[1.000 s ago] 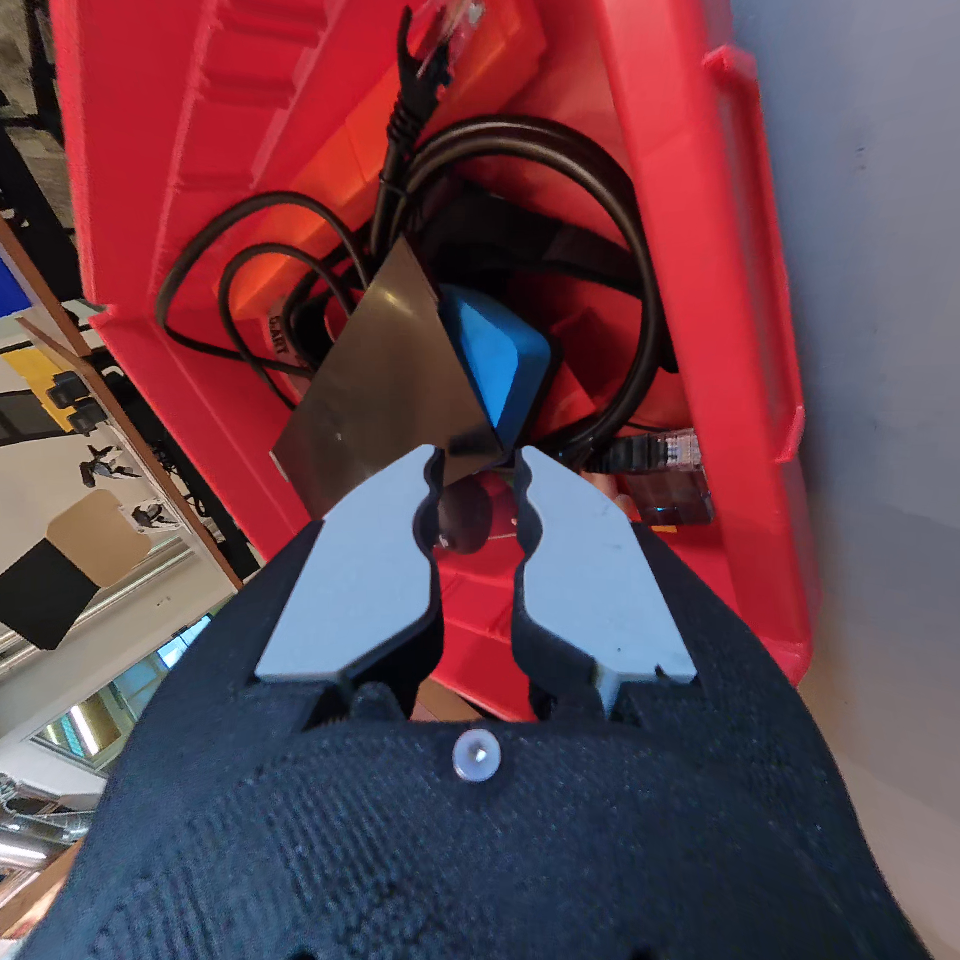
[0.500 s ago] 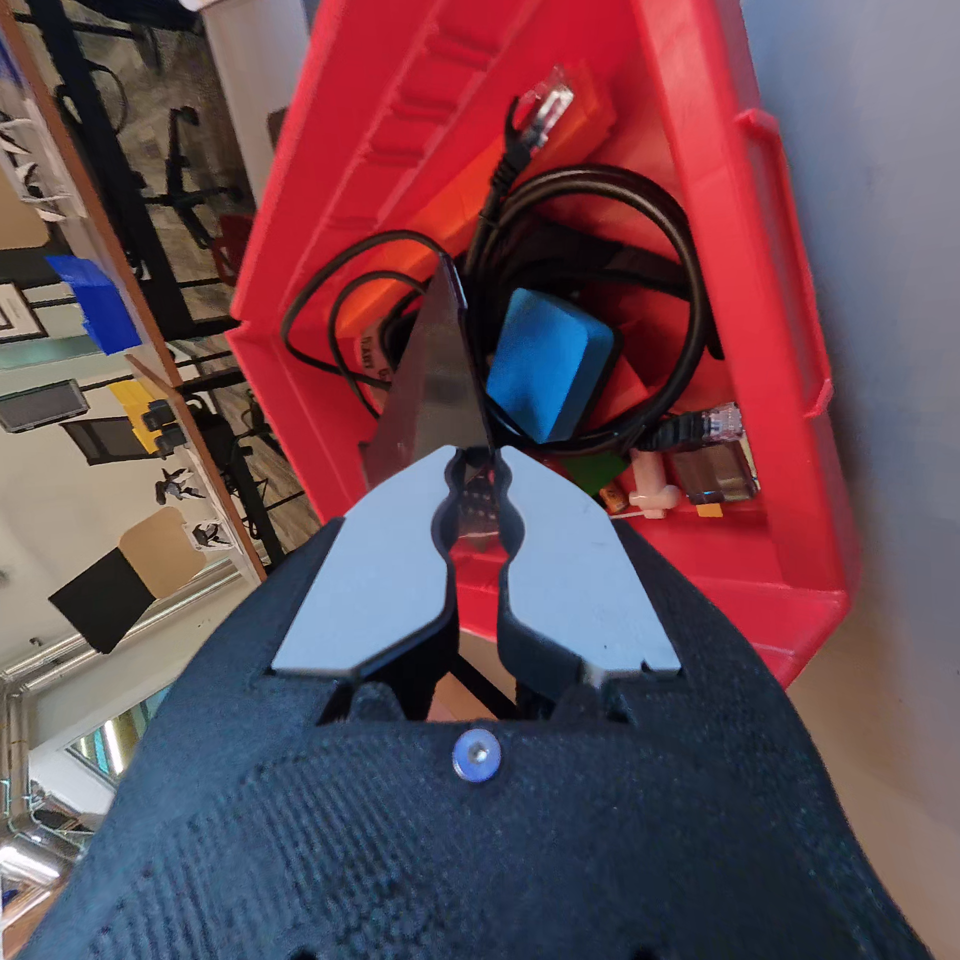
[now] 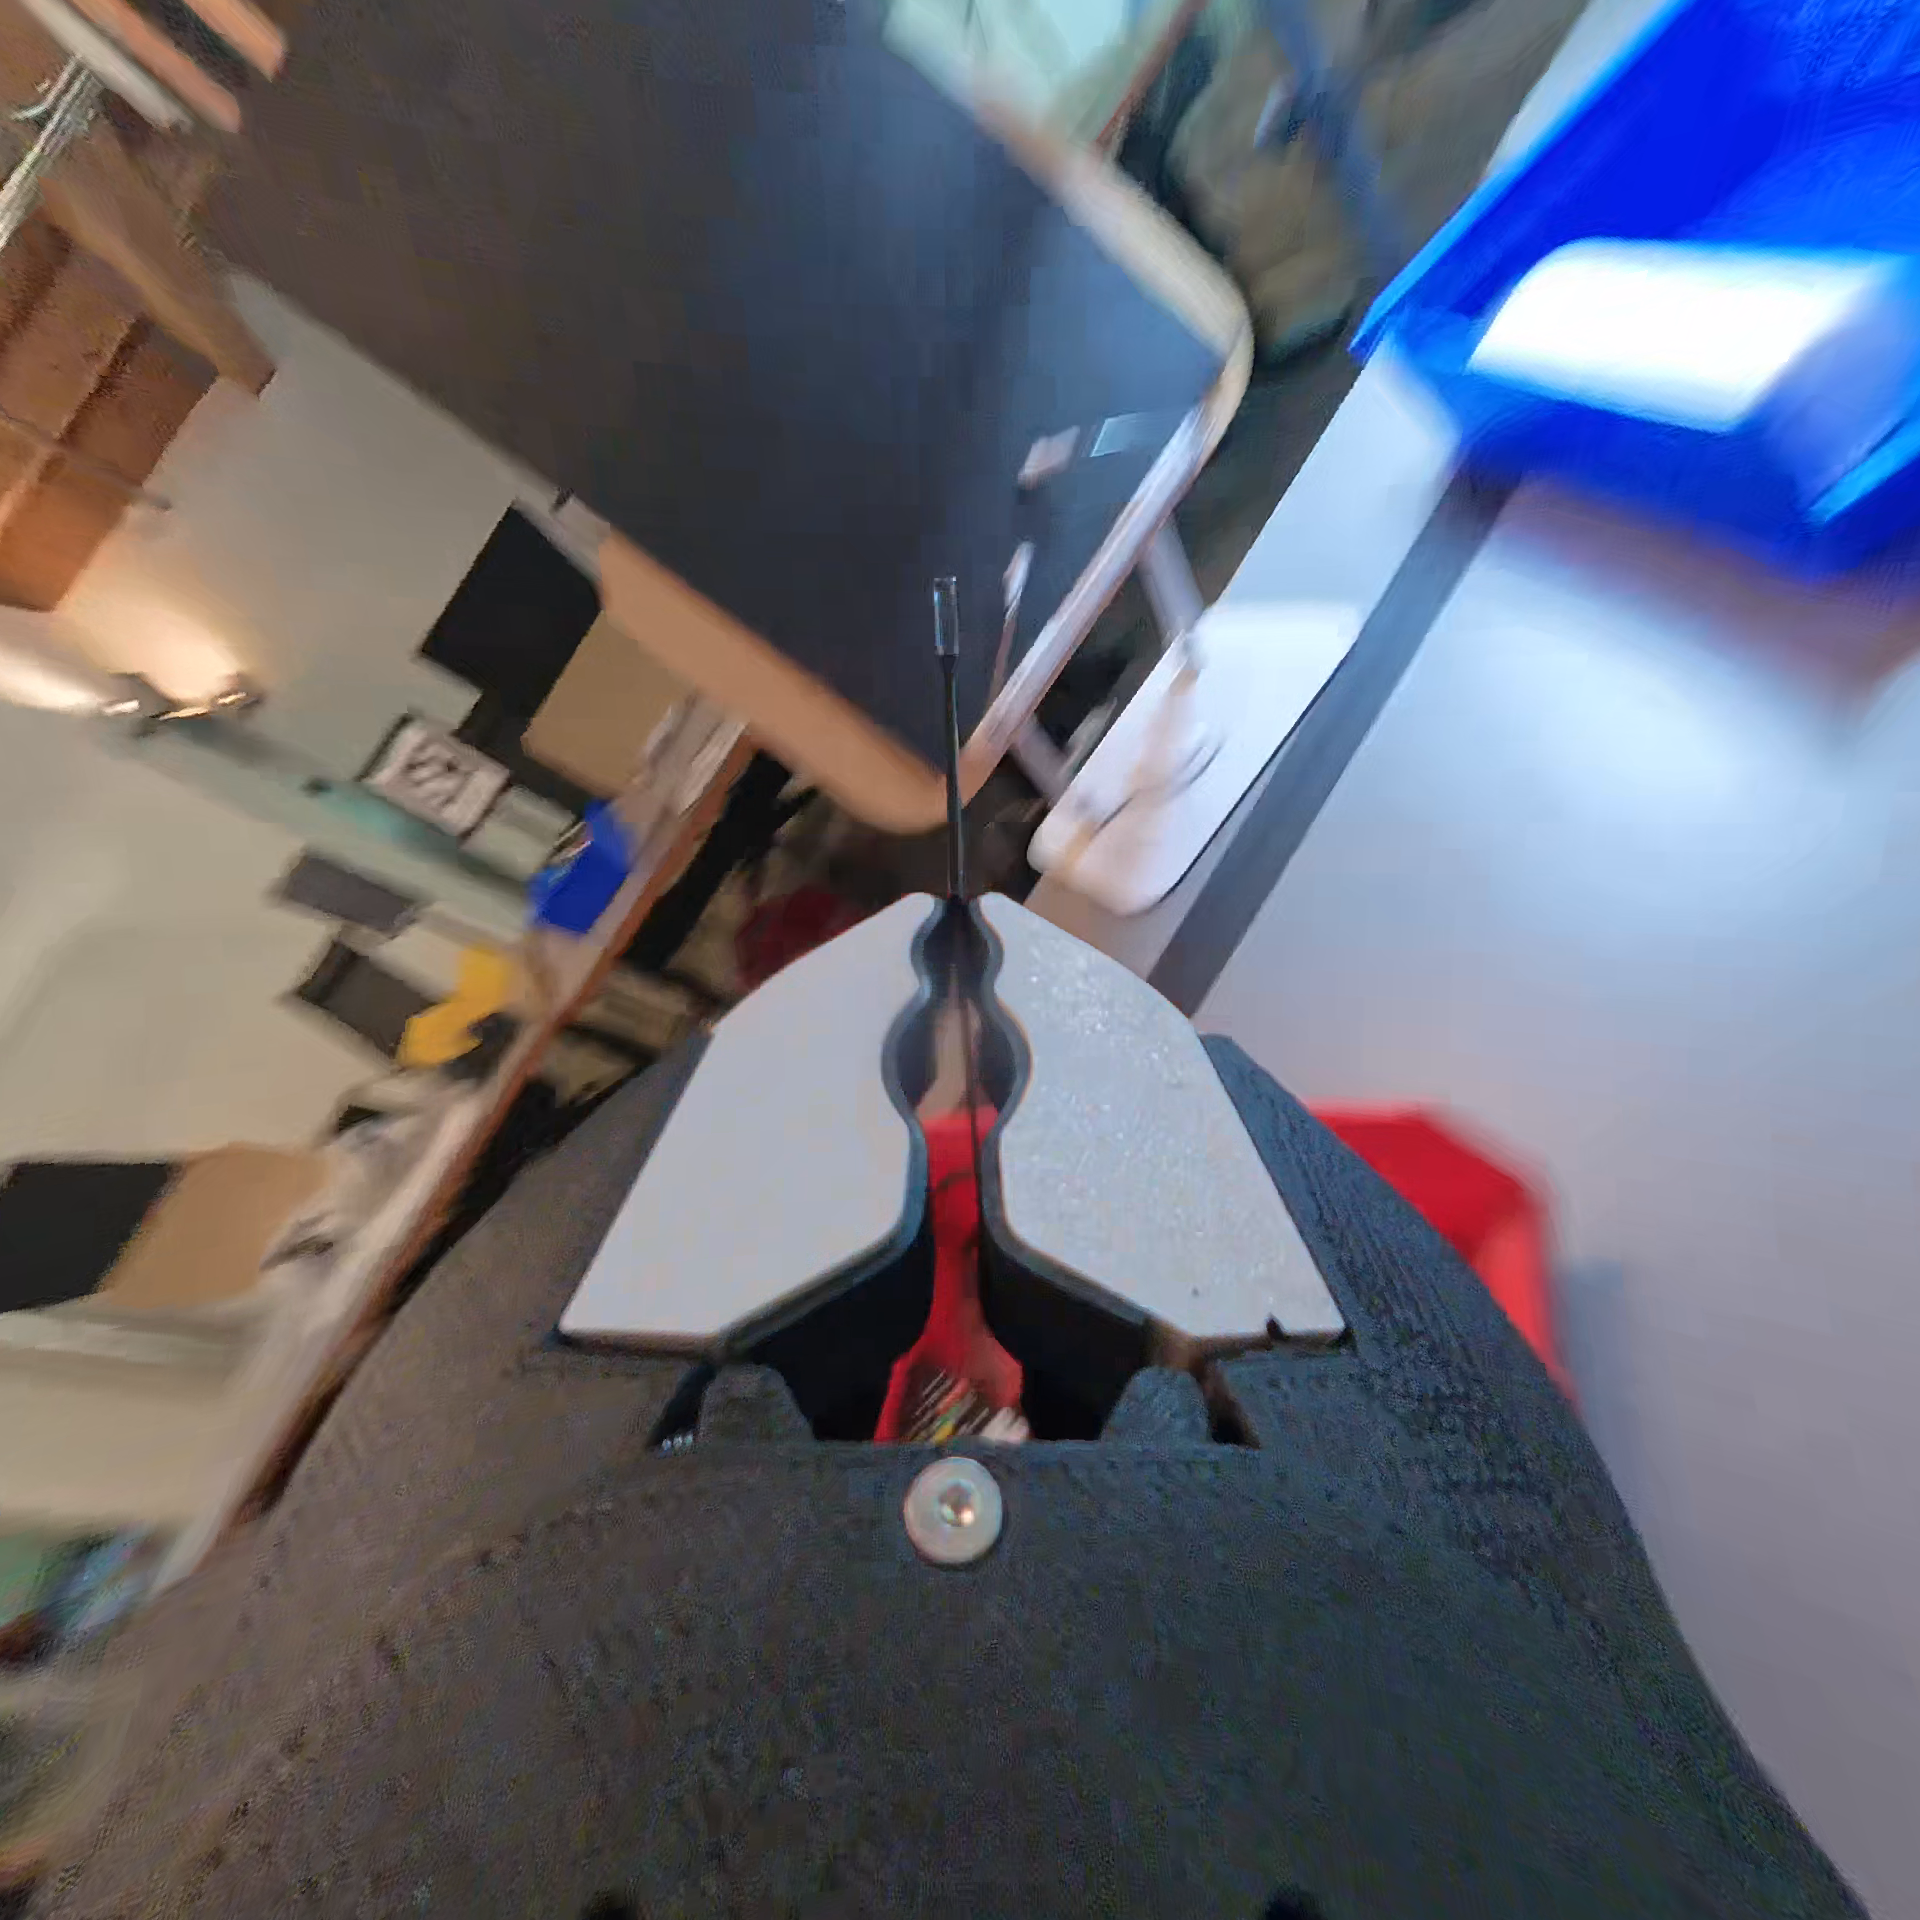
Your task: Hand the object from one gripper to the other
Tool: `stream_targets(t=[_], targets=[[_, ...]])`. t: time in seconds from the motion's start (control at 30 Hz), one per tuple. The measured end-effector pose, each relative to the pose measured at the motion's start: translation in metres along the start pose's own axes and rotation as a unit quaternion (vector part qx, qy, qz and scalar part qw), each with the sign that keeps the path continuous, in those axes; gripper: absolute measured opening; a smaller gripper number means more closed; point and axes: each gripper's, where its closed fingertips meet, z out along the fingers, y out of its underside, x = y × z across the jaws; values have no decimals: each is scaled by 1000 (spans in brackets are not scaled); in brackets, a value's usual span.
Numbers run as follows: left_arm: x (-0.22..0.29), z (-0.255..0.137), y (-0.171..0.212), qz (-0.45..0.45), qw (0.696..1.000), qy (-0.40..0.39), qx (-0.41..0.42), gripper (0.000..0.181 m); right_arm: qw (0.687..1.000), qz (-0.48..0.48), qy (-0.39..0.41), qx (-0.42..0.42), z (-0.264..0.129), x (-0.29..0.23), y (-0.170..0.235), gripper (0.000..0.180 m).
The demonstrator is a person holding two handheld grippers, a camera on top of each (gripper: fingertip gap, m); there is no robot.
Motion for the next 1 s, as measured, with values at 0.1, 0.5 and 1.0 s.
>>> stream_targets(t=[0.1, 0.5, 1.0], targets=[[39, 4, -55, -92, 986, 82, 110, 2, 999, 18, -33, 3, 3, -13, -14, 18], [116, 38, -128, 135, 948, -150, 248, 2, 961, 265, -82, -11, 28, -62, -42, 25], [184, 57, -126, 323, 899, -175, 237, 5, 828, 538, -155, 45, 50, -83, -6, 9]])
